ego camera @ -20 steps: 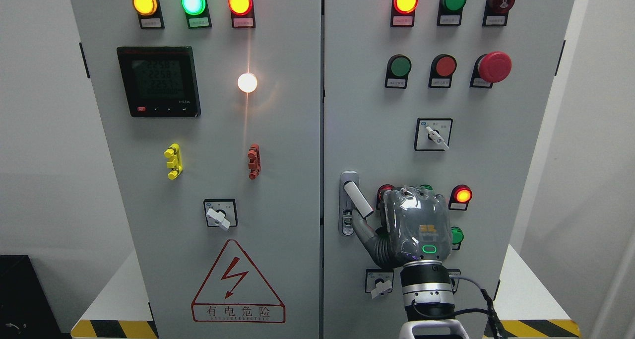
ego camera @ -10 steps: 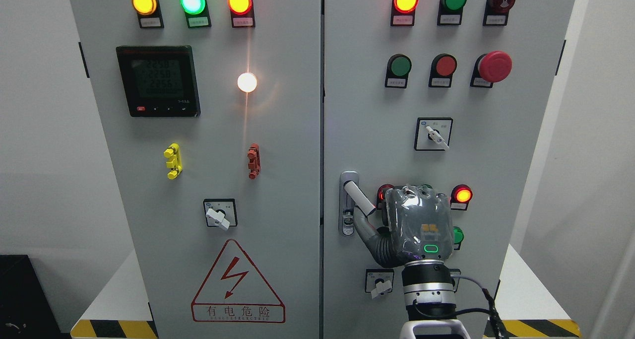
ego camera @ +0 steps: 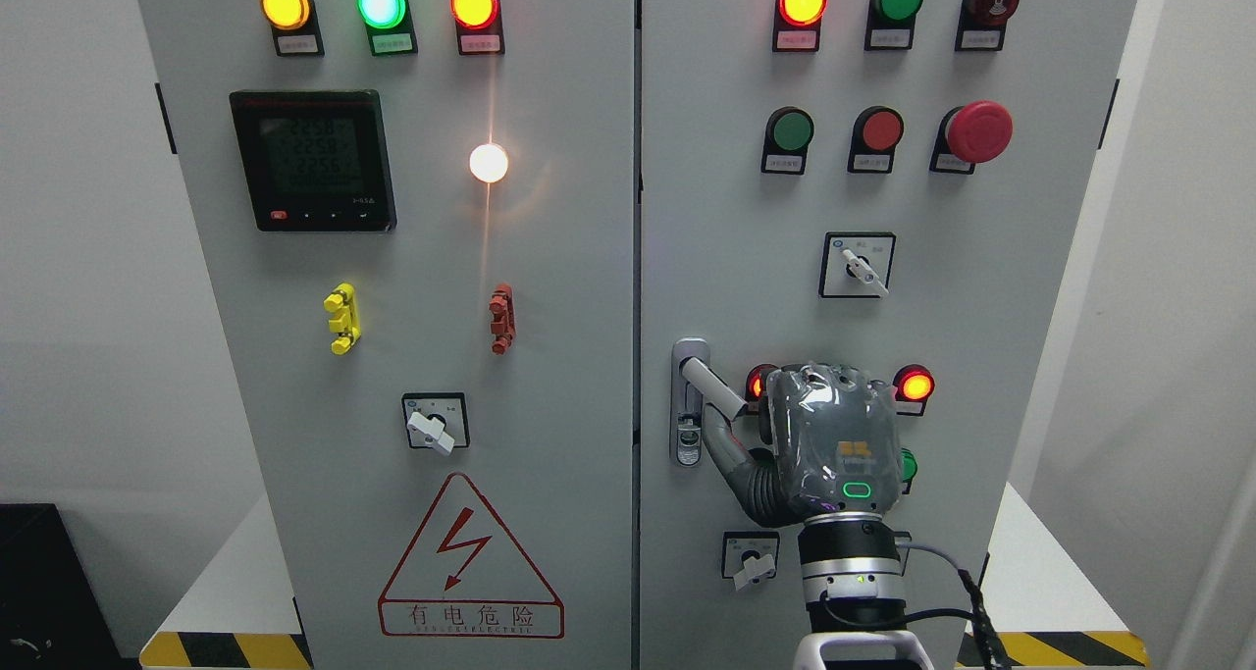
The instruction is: Release door handle
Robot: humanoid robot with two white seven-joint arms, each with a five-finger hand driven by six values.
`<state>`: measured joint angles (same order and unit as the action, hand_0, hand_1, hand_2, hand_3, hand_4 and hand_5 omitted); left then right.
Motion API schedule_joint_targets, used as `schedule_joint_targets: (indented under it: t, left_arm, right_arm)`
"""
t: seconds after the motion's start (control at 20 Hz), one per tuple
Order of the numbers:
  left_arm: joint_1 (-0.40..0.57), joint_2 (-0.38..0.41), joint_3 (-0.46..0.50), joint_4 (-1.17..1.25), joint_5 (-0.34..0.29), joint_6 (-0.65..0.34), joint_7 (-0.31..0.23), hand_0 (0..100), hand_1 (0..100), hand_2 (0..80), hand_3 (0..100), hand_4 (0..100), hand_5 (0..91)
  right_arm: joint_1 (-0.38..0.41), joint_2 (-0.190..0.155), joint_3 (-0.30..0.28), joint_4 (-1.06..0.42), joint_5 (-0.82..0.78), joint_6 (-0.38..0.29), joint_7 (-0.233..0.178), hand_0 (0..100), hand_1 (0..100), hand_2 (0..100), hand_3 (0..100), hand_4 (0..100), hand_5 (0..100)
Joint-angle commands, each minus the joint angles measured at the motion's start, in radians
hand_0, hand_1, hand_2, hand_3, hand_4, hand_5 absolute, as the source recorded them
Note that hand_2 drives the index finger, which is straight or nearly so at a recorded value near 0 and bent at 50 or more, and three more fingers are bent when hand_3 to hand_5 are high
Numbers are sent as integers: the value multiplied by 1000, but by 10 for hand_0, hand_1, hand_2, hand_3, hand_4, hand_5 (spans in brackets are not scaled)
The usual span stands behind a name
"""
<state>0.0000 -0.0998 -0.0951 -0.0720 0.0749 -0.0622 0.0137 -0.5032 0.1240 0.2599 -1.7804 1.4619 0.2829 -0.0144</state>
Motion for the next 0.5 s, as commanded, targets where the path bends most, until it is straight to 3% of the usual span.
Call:
schedule_joint_targets:
  t: [0.0,0.45]
  left_arm:
    - [17,0,0,1,-1,-1,0,120,556,0,0,0,0]
    - [17,0,0,0,-1,-1,0,120,556,0,0,0,0]
  right_arm:
    - [0,-1,-4,-4,0,-1,-1,438,395,928,1000,1000,1000]
    - [-1,-4,-4,-2,0,-1,-1,438,394,927,1000,1000,1000]
